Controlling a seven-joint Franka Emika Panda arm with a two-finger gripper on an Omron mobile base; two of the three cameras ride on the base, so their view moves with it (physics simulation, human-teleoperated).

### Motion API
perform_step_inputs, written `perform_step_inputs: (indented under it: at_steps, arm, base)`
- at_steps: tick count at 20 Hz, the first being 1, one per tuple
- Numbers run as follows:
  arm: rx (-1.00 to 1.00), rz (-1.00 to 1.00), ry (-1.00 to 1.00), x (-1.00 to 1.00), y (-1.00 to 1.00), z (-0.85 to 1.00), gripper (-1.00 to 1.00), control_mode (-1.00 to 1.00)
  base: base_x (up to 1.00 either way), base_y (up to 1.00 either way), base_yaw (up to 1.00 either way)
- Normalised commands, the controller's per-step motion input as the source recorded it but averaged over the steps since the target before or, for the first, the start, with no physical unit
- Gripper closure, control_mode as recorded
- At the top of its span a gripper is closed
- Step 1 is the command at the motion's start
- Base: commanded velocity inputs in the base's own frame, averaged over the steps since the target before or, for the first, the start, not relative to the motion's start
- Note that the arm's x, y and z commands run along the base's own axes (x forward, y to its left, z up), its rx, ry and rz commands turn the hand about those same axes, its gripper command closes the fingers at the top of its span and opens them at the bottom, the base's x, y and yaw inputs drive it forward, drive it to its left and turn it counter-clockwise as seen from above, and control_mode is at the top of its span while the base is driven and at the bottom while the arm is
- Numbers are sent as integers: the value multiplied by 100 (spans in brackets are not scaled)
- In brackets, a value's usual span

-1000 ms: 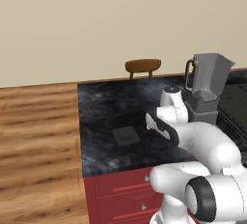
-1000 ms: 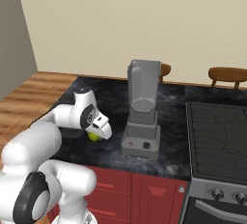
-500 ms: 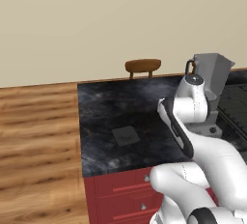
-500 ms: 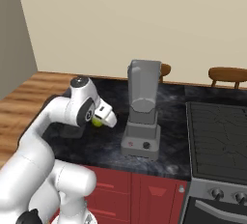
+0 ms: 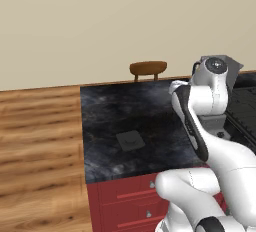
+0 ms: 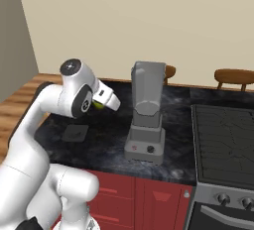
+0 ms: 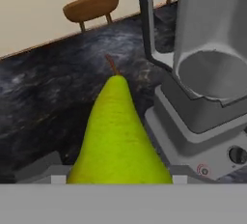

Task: Open the blender lid, put the pear in the blender, close the lid, and start the blender.

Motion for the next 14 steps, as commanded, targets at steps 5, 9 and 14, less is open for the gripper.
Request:
perform_step_inputs:
  at_steps: [5, 9, 14]
  arm:
    - [-4, -4, -19, 0, -13, 100, 100, -100]
    - [-4, -4, -17, 0, -20, 100, 100, -100]
    - [-3, -3, -18, 0, -25, 92, 100, -100]
  base:
    - [0, 0, 0]
    - [0, 0, 0]
    - [0, 0, 0]
